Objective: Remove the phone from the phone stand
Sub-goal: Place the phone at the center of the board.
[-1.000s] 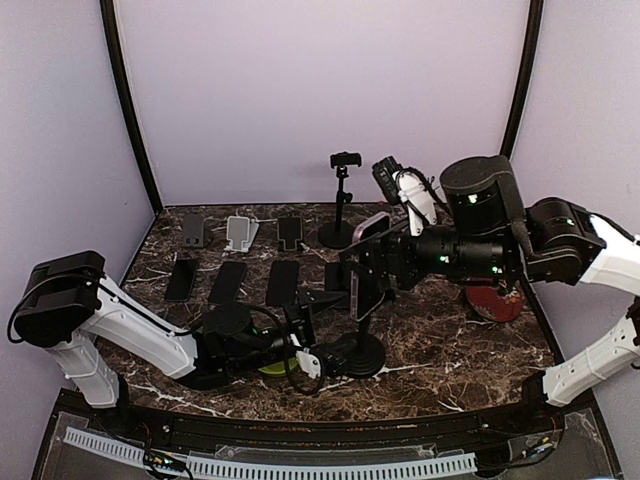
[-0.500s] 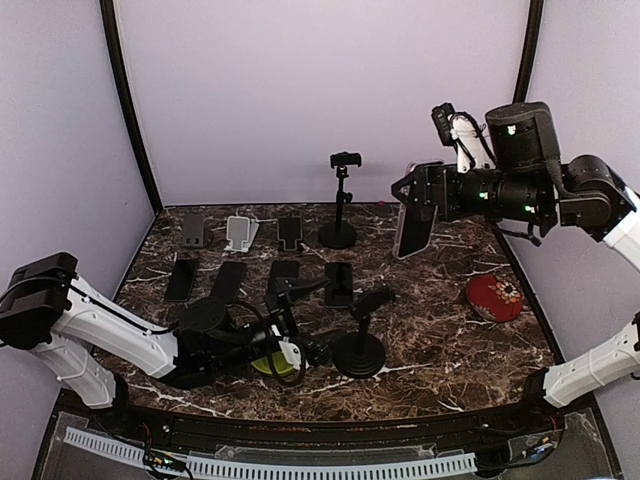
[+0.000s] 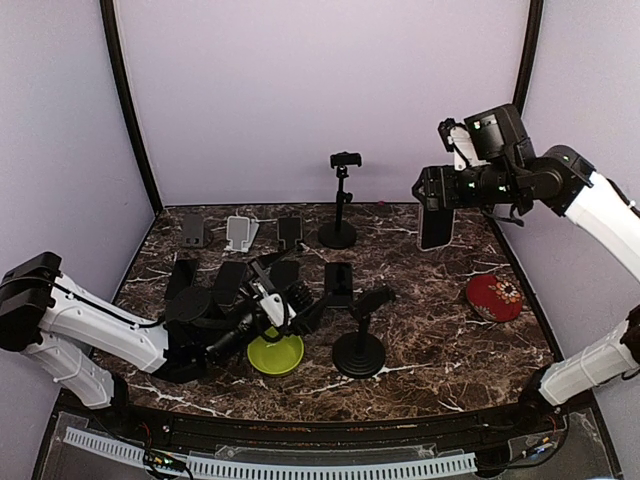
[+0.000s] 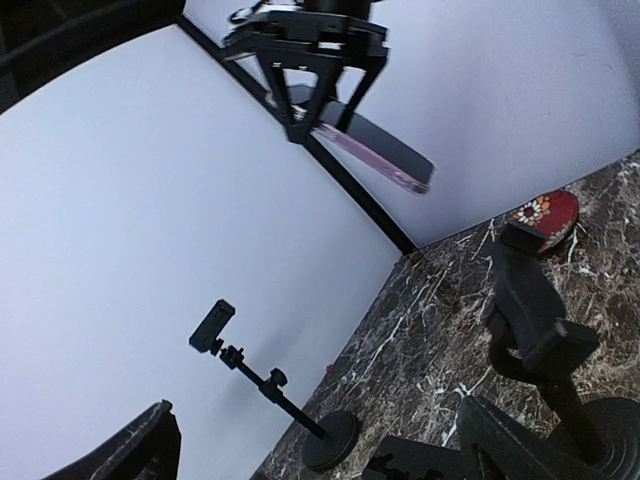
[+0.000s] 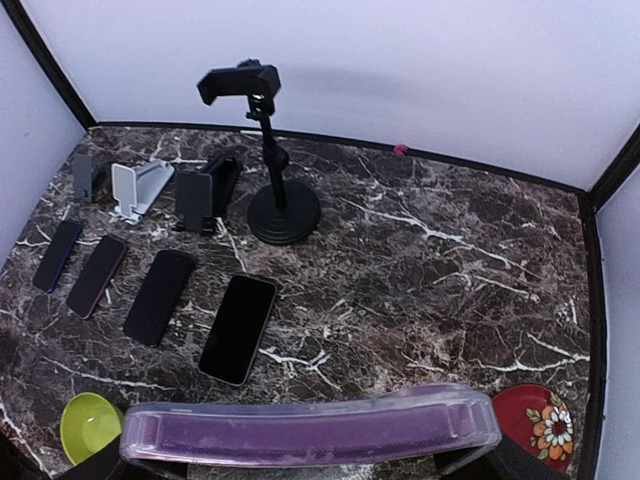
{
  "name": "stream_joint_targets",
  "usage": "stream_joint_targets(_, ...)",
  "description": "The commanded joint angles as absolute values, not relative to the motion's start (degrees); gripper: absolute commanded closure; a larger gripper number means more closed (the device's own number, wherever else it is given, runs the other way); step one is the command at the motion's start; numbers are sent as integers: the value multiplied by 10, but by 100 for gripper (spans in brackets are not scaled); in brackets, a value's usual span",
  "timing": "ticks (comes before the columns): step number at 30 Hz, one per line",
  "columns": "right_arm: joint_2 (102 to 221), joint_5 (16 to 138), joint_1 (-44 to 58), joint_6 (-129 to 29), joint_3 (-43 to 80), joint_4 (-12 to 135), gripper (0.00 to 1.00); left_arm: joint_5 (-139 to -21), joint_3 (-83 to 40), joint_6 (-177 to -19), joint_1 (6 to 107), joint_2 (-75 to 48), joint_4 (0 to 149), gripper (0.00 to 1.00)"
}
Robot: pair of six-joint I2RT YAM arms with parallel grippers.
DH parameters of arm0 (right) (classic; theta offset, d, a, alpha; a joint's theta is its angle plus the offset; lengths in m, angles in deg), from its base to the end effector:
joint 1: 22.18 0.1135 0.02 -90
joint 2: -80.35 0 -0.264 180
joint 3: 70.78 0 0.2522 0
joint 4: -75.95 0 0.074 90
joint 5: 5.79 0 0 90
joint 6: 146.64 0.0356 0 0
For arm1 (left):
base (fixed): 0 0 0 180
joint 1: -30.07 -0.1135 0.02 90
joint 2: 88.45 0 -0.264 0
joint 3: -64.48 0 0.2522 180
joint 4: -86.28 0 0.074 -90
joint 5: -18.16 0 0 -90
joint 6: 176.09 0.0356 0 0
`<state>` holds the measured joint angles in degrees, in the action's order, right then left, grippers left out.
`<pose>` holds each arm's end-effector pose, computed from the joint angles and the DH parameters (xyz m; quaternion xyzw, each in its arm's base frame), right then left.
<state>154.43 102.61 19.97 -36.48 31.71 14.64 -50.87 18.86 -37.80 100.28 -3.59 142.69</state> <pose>0.2002 0.1661 0.4288 -0.0904 0.8658 0.1239 0.4764 0.1116 -0.2725 0.2486 0.4268 0.4243 -0.0444 0.7974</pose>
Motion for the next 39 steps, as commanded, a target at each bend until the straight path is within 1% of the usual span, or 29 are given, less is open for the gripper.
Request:
stream_joint_targets(1,1569,989,162,-385,301,200,91,-455,170,-487,975,-88,1382,1)
stream_joint_targets(8,1626,964,133,-392,291,220,92,-412,149,-626,925,-133,1264,1)
stream_joint_targets(13,1676,957,129,-390,297,224,93,-384,146,-676,904,-144,1220,1)
stream_joint_targets(20,1743,955,120,-376,300,228,93,-360,115,-771,877,-149,1105,1)
stream_joint_targets(27,1796,947,114,-357,287,261,93,-346,125,-793,871,-152,1102,1)
stream_joint_targets(39,1901,937,111,-340,324,261,92,-345,142,-786,871,-158,1100,1)
